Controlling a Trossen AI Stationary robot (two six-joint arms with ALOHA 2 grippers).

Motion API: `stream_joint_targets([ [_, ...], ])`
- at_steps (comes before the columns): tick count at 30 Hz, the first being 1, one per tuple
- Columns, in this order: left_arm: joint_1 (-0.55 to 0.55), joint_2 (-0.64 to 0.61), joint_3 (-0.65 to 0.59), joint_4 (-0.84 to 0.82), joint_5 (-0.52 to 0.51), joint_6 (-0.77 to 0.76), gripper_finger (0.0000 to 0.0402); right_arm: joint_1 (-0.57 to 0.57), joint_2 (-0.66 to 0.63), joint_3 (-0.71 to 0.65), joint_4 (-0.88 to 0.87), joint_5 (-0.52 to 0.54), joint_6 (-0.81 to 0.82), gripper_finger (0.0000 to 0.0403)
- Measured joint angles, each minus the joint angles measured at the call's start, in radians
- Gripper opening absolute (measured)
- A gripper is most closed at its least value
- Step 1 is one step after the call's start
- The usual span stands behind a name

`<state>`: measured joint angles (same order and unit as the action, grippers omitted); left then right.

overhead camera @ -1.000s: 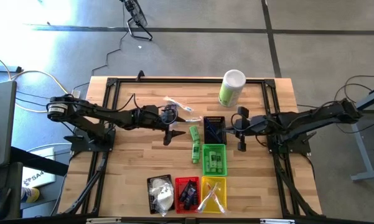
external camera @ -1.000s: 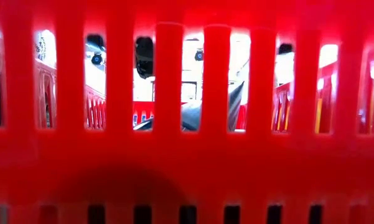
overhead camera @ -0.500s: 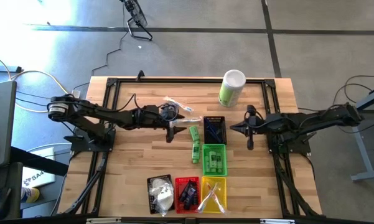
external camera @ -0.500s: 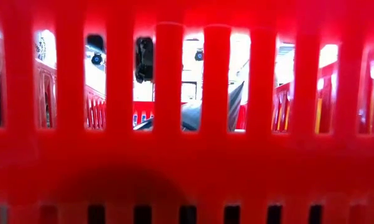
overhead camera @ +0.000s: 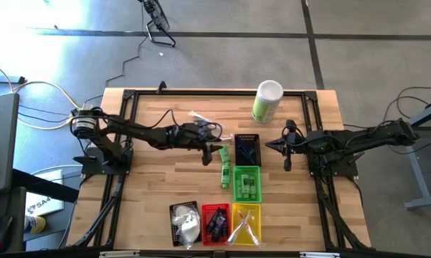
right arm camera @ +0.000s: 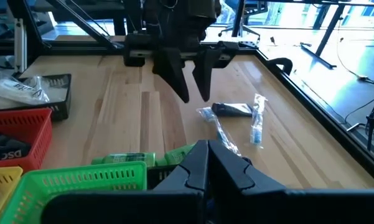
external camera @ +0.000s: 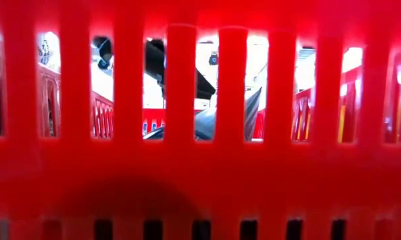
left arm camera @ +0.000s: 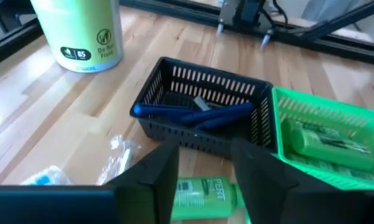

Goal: Pick & Place Travel size toiletries
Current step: Put the green shampoo into the green bin

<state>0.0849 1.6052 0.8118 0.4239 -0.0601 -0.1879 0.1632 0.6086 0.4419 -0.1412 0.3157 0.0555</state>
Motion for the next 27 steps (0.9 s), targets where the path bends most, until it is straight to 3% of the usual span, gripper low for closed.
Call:
stream_joint_targets([
  [17, 0.0, 0.159, 0.159, -0.18, -0.008, 0.007, 0.0007, 0.0, 0.0, 0.0, 0.0, 0.004, 0.0, 0.0004],
  [27, 0.0, 0.237, 0.159, -0.188, -0.063, -0.001, 0.0001, 0.0, 0.0, 0.0, 0.0, 0.006, 0.0, 0.0004],
])
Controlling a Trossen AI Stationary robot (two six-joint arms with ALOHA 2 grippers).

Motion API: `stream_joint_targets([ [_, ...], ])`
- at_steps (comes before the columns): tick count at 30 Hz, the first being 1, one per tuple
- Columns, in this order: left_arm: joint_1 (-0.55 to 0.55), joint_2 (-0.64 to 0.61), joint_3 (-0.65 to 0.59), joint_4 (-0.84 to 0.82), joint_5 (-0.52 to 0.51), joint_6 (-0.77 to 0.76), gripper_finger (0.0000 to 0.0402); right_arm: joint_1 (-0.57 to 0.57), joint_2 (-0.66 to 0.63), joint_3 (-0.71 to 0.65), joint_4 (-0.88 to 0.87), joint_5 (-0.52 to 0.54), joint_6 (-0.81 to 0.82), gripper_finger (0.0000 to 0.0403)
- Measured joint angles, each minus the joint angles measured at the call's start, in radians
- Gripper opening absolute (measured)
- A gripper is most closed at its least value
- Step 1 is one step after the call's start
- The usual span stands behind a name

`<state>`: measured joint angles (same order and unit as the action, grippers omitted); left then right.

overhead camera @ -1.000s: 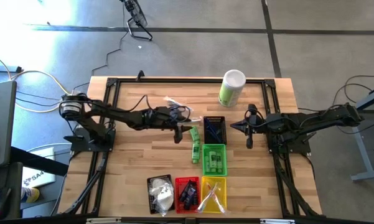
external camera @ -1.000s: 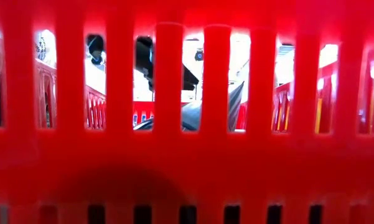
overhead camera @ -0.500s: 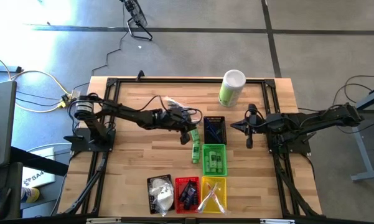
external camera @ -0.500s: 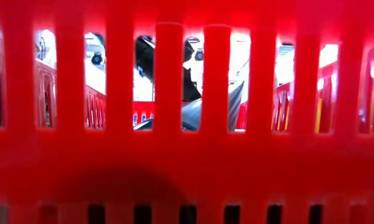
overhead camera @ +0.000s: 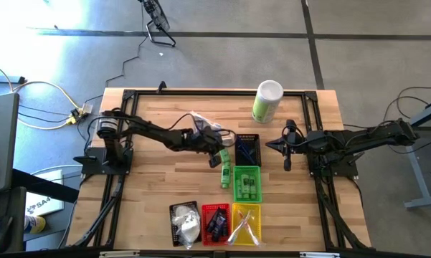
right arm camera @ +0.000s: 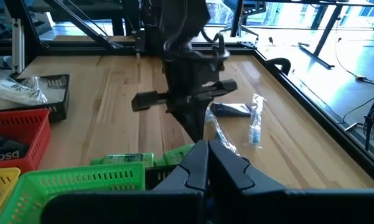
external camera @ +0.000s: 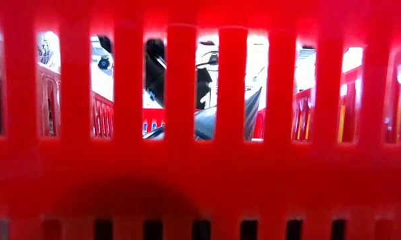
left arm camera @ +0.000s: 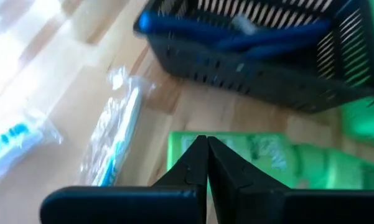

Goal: Pick & Place Travel size toiletries
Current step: Put the green shampoo into the green bin

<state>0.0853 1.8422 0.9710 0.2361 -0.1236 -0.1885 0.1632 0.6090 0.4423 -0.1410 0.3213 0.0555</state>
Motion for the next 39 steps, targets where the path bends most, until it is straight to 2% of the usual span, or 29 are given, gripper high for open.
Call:
stream_joint_targets([
  [7, 0.0, 0.04, 0.0, 0.037, -0.033, 0.0, 0.0001, 0.0, 0.0, 0.0, 0.0, 0.002, 0.0, 0.0004],
  [16, -0.001, 0.037, 0.004, -0.028, -0.043, -0.004, 0.0001, 0.0, 0.0, 0.0, -0.003, 0.002, 0.0, 0.0004],
  [24, -0.006, -0.019, 0.002, -0.175, -0.049, -0.052, 0.0001, 0.0, 0.0, 0.001, -0.008, 0.002, 0.0, 0.0004],
  [28, -0.022, -0.078, -0.006, -0.256, -0.111, -0.05, 0.0001, 0.0, 0.0, 0.002, -0.009, 0.002, 0.0, 0.0004],
  [31, -0.021, -0.107, -0.001, -0.238, -0.123, -0.044, 0.0001, 0.0, 0.0, 0.002, -0.008, 0.002, 0.0, 0.0004],
  [39, -0.02, -0.087, -0.003, -0.165, -0.126, -0.041, 0.0001, 0.0, 0.0, 0.002, -0.007, 0.002, 0.0, 0.0004],
])
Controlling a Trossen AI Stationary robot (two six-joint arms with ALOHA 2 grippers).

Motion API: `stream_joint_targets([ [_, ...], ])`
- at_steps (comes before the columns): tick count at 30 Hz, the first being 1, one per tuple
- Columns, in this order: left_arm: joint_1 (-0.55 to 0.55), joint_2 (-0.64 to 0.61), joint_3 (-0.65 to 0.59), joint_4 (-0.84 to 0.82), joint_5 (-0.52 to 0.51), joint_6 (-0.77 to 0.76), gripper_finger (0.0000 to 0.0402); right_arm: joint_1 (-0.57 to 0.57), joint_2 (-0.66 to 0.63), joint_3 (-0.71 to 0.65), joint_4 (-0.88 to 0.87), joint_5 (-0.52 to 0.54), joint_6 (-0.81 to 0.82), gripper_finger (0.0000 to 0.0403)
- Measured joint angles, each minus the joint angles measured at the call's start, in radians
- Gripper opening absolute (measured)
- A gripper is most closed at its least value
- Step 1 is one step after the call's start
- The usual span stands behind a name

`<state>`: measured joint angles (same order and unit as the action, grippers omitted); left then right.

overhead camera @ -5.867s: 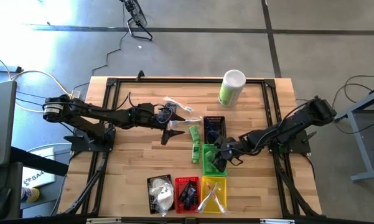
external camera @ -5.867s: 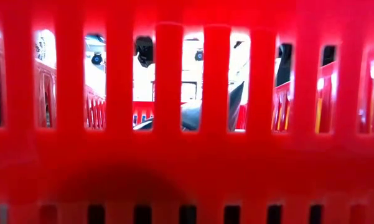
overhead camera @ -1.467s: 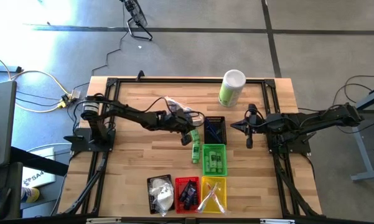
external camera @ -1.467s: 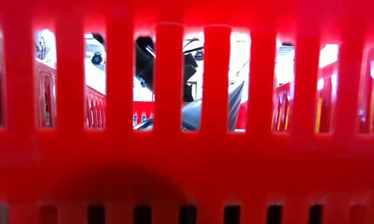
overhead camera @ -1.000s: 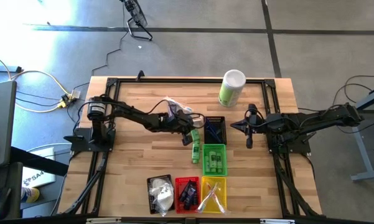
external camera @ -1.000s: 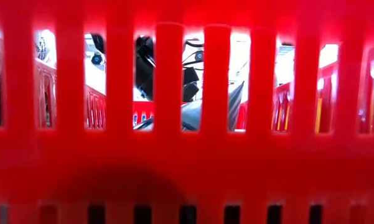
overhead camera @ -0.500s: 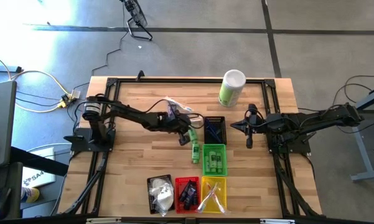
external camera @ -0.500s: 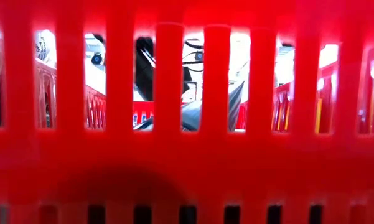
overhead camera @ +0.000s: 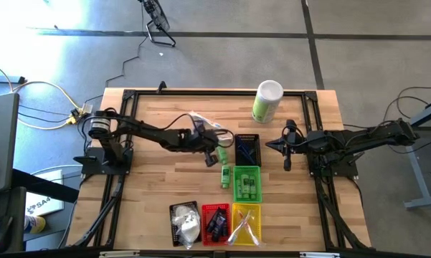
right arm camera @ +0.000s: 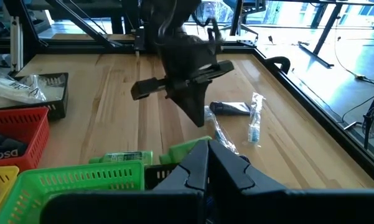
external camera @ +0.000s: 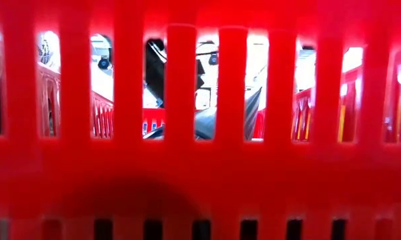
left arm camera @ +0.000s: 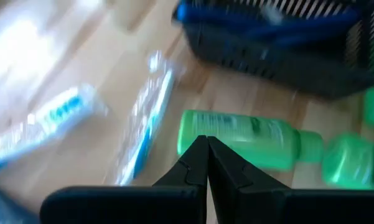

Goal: Pick & Place Travel size toiletries
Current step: Put the green shampoo into the green bin

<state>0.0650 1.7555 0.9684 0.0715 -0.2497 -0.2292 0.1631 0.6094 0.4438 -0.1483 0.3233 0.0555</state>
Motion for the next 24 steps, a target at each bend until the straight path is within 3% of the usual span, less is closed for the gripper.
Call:
stream_joint_targets([
  [19, 0.023, 0.026, 0.003, 0.166, 0.001, 0.066, 0.0001, 0.0, 0.0, 0.0, 0.003, 0.0, 0.0, 0.0004],
  [24, 0.055, 0.077, 0.004, 0.251, 0.074, 0.056, 0.0001, 0.0, 0.0, 0.0, 0.005, 0.0, 0.0, 0.0004],
])
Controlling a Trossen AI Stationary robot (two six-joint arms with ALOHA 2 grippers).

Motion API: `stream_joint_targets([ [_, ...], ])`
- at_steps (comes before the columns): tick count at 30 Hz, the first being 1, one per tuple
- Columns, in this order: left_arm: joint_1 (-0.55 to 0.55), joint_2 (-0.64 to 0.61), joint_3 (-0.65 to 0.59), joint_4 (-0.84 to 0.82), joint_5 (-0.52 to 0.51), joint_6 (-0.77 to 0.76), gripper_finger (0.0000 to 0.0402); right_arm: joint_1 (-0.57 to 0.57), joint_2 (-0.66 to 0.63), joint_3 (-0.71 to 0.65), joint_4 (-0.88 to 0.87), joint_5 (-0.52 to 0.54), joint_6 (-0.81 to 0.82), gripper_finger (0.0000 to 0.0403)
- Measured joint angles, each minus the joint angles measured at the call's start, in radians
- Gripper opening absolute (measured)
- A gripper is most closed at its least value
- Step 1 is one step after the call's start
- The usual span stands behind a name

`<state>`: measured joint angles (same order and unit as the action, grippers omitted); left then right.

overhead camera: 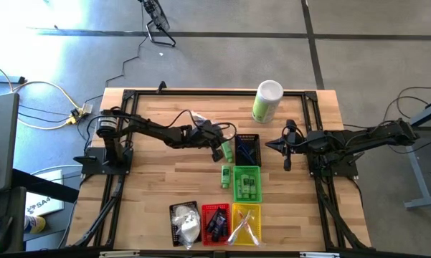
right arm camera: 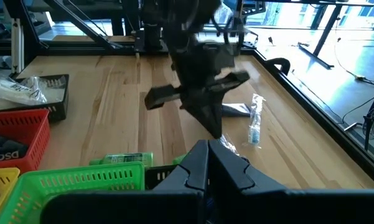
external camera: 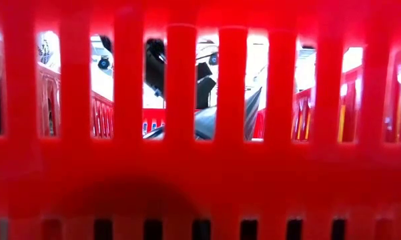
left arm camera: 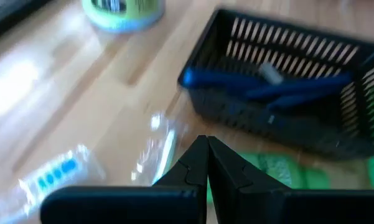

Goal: Pick & Place Travel size toiletries
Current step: Put the green shampoo into the green bin

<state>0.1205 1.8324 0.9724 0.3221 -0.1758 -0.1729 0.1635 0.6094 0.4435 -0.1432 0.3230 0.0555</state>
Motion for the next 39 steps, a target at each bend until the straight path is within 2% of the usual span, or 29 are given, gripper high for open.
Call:
stream_joint_targets([
  [12, 0.011, 0.06, -0.004, 0.031, 0.048, -0.015, 0.0001, 0.0, 0.0, -0.001, 0.0, 0.0, -0.013, 0.0004],
  [18, 0.011, 0.112, 0.046, 0.049, 0.048, -0.008, 0.0001, 0.0, 0.0, -0.001, 0.003, 0.0, -0.014, 0.0004],
  [30, 0.011, 0.132, 0.091, -0.072, 0.049, 0.009, 0.0001, 0.0, 0.0, -0.001, -0.002, 0.0, -0.015, 0.0004],
  [39, -0.004, 0.125, 0.094, -0.179, 0.02, -0.041, 0.0001, 0.0, 0.0, -0.001, -0.003, 0.0, -0.015, 0.0004],
])
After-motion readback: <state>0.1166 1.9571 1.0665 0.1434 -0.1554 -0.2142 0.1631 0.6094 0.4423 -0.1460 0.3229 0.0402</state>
